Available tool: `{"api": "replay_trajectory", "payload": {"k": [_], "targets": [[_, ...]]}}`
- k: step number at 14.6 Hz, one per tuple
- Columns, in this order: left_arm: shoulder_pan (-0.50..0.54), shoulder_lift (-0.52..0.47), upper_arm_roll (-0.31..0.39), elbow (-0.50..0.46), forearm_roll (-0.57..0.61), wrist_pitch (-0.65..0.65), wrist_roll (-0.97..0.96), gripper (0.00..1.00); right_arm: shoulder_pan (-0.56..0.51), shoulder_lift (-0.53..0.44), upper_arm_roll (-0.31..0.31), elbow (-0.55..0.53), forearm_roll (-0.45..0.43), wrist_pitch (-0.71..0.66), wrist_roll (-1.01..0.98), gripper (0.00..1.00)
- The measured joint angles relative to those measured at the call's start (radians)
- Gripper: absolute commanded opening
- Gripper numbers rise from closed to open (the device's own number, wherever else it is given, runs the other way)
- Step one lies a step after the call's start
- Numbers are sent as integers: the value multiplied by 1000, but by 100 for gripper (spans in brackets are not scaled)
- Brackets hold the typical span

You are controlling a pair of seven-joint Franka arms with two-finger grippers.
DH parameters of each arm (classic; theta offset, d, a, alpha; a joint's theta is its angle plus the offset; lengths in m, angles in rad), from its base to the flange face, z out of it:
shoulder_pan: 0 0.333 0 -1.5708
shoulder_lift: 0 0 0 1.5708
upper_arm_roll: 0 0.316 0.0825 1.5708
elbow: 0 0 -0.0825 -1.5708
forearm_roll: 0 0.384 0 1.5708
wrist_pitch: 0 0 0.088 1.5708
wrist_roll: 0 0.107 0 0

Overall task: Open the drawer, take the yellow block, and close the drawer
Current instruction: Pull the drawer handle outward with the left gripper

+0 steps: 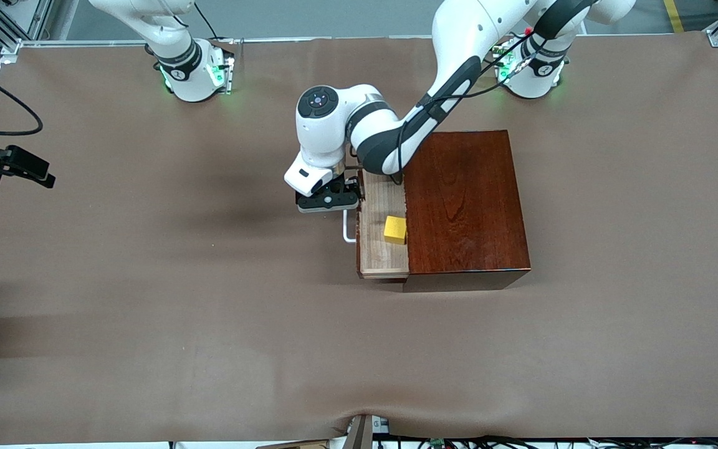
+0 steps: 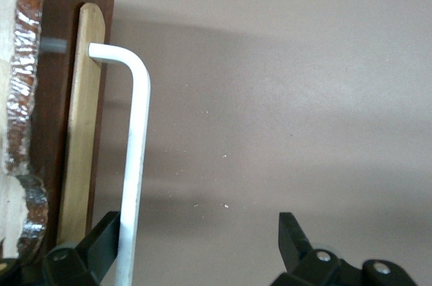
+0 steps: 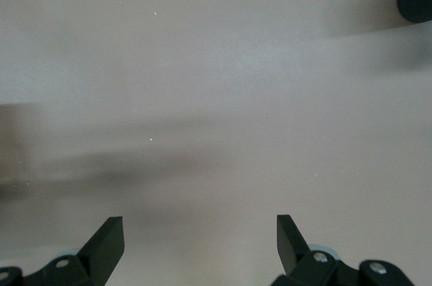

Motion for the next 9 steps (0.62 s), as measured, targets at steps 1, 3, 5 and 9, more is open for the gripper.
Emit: {"api": "replay_trajectory", "payload": {"k": [1, 3, 5, 9], "targets": [[-6, 5, 0, 2, 0, 46, -1, 100, 0, 0, 0, 0, 0, 0, 0, 100], [-31, 16, 14, 6, 2, 97, -3, 100, 0, 0, 0, 0, 0, 0, 0, 100], [-43, 19, 23, 8, 2, 139, -4, 100, 0, 0, 0, 0, 0, 0, 0, 100], [-65, 28, 27, 27, 2, 207, -6, 100, 0, 0, 0, 0, 0, 0, 0, 100]]}}
